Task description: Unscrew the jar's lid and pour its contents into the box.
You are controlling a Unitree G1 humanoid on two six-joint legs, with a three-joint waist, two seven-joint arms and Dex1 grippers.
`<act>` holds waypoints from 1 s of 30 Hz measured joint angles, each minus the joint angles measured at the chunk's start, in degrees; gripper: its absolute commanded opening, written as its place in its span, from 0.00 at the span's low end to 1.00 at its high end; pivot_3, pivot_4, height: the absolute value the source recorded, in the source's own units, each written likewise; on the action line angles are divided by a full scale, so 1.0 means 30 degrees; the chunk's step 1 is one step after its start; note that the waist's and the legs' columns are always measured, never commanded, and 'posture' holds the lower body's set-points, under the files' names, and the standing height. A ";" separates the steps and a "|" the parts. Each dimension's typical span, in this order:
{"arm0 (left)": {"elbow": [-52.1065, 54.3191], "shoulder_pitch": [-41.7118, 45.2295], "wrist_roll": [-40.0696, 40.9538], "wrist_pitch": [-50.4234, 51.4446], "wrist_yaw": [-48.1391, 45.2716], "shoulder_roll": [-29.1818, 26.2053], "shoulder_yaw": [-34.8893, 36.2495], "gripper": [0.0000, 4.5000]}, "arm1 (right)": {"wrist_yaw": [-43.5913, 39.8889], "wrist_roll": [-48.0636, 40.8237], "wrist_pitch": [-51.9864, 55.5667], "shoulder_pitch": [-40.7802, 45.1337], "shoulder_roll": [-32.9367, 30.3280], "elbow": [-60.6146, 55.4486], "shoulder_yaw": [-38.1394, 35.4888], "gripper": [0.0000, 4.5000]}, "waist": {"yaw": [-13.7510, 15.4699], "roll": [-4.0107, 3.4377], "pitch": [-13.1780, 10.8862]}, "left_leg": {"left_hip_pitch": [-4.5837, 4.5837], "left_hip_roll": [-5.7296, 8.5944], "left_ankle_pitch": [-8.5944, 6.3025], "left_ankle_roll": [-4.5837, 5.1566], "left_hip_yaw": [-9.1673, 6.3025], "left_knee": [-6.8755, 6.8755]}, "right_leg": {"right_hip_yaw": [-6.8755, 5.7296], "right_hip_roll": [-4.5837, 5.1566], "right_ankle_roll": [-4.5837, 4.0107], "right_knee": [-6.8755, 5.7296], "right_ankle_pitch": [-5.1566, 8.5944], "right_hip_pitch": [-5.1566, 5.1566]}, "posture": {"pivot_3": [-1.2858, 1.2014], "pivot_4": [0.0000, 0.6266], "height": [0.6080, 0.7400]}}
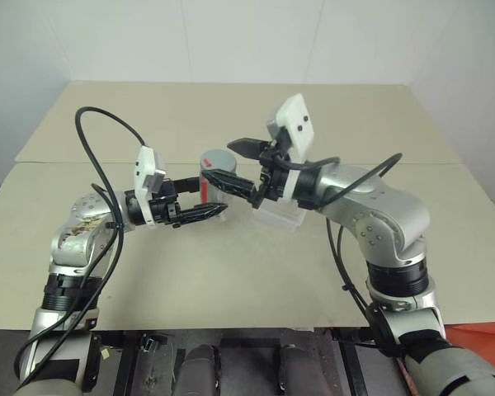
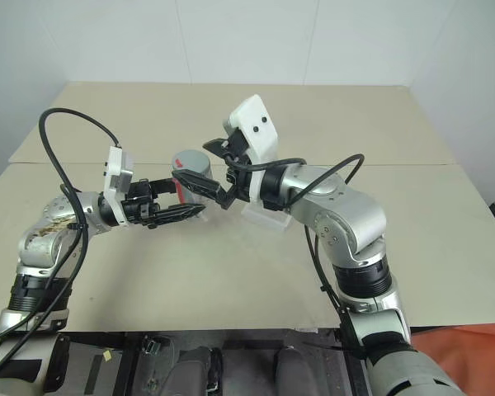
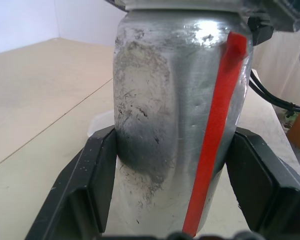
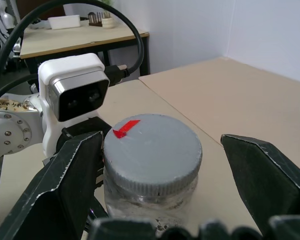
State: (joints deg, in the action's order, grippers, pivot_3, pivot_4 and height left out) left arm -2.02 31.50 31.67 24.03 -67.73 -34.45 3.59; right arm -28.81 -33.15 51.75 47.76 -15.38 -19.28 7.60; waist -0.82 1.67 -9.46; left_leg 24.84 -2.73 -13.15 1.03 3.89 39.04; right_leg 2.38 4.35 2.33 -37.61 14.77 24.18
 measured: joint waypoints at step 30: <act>0.0314 -0.0751 0.0059 -0.0481 -0.0770 0.0444 -0.0005 0.66 | -0.3014 -0.0022 -0.0128 0.0509 -0.0542 0.0849 0.0160 0.61 | -0.0023 0.0000 0.0000 | 0.0000 -0.0001 0.0000 0.0001 0.0008 -0.0004 | 0.0001 -0.0001 0.0000 0.0004 0.0000 0.0002 | 0.52 0.24 1.00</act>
State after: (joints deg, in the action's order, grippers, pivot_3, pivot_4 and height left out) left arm -1.08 29.25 31.85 22.58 -70.04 -33.12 3.58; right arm -37.85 -33.22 51.37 49.28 -17.01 -16.74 8.08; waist -0.89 1.67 -9.46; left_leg 24.84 -2.73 -13.15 1.03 3.92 39.03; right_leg 2.38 4.35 2.33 -37.60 14.77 24.19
